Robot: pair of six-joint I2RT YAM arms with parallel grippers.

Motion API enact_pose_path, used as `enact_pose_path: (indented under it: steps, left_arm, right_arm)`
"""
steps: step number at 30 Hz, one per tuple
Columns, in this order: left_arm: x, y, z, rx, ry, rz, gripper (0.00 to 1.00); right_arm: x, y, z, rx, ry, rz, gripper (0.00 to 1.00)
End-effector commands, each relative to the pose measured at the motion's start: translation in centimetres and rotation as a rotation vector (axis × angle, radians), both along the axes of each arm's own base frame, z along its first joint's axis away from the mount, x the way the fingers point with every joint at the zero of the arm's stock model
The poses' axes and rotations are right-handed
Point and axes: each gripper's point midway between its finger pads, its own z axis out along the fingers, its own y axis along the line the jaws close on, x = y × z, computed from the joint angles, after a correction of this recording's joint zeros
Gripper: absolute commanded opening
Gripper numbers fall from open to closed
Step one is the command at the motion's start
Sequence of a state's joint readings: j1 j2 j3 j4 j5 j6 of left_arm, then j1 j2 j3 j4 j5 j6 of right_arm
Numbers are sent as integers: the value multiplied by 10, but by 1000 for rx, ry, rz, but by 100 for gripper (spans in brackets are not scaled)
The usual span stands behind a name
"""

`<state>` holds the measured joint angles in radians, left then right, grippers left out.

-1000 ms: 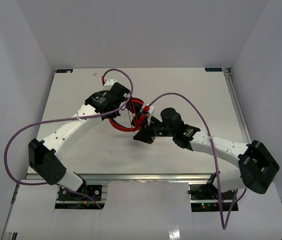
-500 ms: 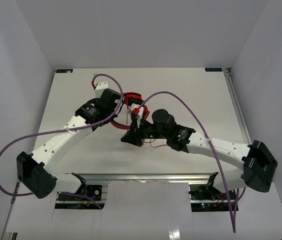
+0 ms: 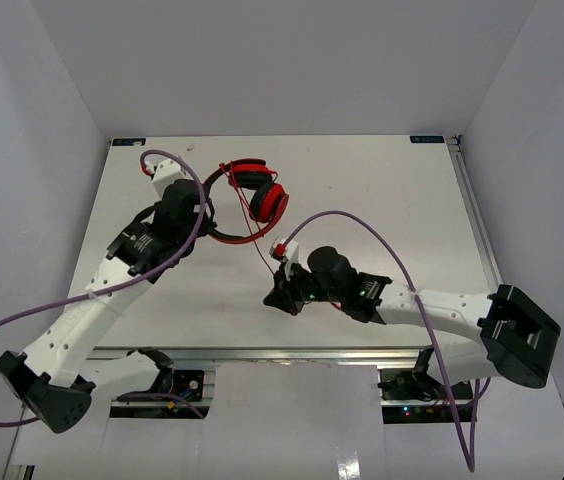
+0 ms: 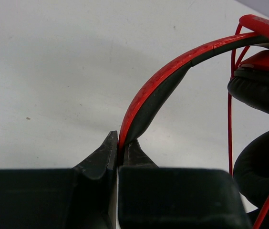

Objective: Wrap the headphones

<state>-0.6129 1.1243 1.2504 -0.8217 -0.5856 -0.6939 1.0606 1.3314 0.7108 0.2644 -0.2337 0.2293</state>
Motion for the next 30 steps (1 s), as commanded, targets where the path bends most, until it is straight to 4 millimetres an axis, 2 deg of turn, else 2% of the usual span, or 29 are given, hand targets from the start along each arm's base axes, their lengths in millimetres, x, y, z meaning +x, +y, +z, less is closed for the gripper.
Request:
enact_pose_path:
  steps: [1,6,9,11,14,20,30]
  left_arm:
    - [1,-1,51,-148,-139,20,0]
    - [-9,-4,50,-161,-116,-19,0]
    - [-16,-7,50,-173,-108,-58,0]
    - [-21,-6,52,-168,-100,-76,0]
    - [-28,1,56,-152,-96,-69,0]
    - [-39,7,78,-183,-143,-86,0]
    - [-60,-15,97,-281,-162,-248,0]
  right_arm:
    - [9,-6,17,61,-63,-72,8]
    - [32,-18,12,21,-122,-202,9]
    - [49,-24,4,-27,-162,-285,9]
    - [59,-26,-9,-74,-182,-317,9]
    - [66,-26,-18,-105,-188,-329,9]
    - [73,-26,-34,-121,-167,-326,8]
    - [87,-35,-50,-118,-140,-343,8]
